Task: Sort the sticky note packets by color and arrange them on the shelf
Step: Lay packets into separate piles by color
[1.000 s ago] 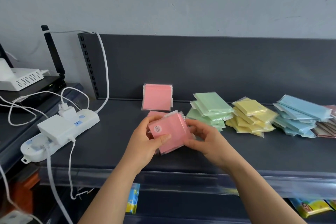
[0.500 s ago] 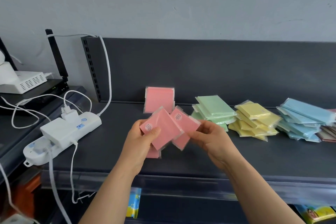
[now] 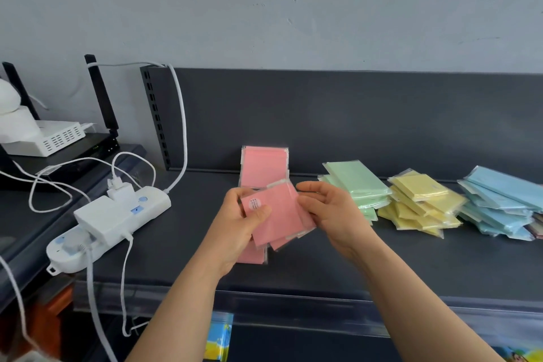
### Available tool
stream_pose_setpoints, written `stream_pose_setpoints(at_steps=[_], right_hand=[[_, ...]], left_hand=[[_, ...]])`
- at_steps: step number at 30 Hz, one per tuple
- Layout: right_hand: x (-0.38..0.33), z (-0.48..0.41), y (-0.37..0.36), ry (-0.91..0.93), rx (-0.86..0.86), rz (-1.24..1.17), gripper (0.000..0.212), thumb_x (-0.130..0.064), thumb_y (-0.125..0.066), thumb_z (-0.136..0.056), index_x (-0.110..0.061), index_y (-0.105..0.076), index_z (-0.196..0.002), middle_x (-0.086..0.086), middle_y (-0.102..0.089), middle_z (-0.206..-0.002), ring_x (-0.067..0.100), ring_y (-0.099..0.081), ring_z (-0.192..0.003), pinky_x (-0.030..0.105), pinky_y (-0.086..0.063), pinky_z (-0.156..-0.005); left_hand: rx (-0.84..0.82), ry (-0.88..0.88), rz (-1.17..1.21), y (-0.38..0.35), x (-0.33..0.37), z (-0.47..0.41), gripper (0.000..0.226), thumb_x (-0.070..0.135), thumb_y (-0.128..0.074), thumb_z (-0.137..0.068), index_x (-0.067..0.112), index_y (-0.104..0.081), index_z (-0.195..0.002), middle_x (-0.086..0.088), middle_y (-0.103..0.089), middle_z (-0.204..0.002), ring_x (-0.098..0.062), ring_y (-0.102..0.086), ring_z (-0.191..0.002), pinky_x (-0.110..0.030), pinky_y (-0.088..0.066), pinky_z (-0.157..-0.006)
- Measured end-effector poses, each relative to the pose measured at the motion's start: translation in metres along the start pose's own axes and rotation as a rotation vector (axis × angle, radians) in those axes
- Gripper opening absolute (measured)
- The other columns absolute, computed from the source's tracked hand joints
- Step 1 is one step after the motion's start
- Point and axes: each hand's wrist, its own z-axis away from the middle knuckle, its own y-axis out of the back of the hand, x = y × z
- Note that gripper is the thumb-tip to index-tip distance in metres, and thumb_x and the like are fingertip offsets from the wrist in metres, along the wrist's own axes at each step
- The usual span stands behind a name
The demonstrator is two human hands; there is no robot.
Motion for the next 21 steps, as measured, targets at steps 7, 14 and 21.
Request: stream_pose_setpoints(at_steps=[7, 14, 21], right_hand=[[0.001, -0.024, -0.019, 0.105, -0.116, 0.699, 0.040, -0.017, -0.045, -0.099, -0.018, -0.048, -0.138, -0.009, -0.052, -0.133, 0.013, -0.053, -0.117, 0.020, -0.039, -0.092], [0.009, -0.042, -0.046, 0.116, -0.318, 1.024, 0.038, -0.017, -0.046, -0.098, -0.006, -0.044, -0.135, 0.011, -0.046, -0.137, 0.026, -0.043, -0.124, 0.029, -0.032, -0.102], [0.013, -0.044, -0.031, 0.076, -0.450, 1.005, 0.054, -0.036, -0.063, -0.088, -0.033, -0.040, -0.137, -0.006, -0.043, -0.136, 0.012, -0.040, -0.116, 0.028, -0.037, -0.099]], left_hand=[[0.327, -0.031, 0.147, 0.037, 0.000, -0.018, 0.028, 0.004, -0.052, -0.092, 0.013, -0.057, -0.118, -0.011, -0.065, -0.113, -0.026, -0.064, -0.103, -0.040, -0.053, -0.081], [0.540, -0.022, 0.234, 0.046, -0.002, -0.031, 0.034, 0.006, -0.046, -0.093, 0.011, -0.049, -0.127, -0.008, -0.064, -0.112, -0.021, -0.063, -0.099, -0.030, -0.049, -0.069], [0.568, -0.003, 0.288, 0.052, 0.001, -0.038, 0.036, 0.007, -0.046, -0.094, 0.009, -0.048, -0.130, -0.008, -0.064, -0.114, -0.021, -0.064, -0.098, -0.030, -0.051, -0.074]])
